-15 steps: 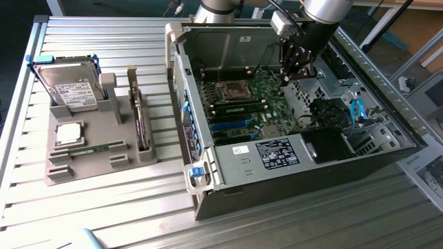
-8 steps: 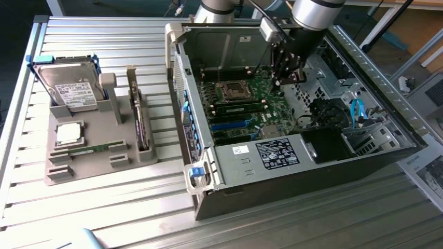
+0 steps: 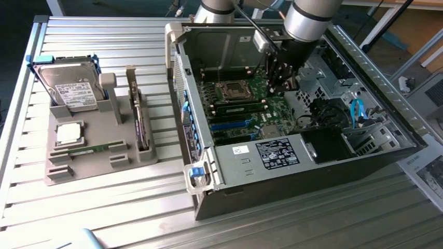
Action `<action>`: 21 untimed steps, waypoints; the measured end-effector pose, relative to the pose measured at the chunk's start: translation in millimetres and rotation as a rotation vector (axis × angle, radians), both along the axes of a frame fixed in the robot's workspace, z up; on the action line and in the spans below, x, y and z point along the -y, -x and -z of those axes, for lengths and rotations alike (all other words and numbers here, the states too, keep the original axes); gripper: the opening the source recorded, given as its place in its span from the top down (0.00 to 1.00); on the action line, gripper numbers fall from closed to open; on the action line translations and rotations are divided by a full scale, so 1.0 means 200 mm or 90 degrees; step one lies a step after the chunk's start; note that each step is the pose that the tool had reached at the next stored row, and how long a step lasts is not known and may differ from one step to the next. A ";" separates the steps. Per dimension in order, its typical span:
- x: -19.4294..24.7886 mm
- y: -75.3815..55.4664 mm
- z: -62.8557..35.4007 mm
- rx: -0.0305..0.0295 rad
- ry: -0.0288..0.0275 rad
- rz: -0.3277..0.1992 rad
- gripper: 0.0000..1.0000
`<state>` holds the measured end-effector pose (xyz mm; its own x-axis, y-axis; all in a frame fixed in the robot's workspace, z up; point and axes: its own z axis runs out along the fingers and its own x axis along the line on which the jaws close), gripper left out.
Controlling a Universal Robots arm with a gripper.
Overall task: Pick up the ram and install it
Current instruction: 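Press down the ram until it locks into place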
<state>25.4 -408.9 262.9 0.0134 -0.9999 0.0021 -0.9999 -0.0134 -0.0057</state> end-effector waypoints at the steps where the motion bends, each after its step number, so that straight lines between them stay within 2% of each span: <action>1: 0.000 0.00 0.009 0.0000 0.0000 0.000 0.90; 12: 0.001 0.00 0.141 -0.0020 0.0000 0.000 0.90; 16: 0.001 0.00 0.165 -0.0023 0.0002 0.000 0.90; 18: 0.001 0.00 0.162 -0.0013 -0.0003 0.000 0.90; 21: 0.001 0.00 0.113 -0.0004 -0.0001 0.000 0.90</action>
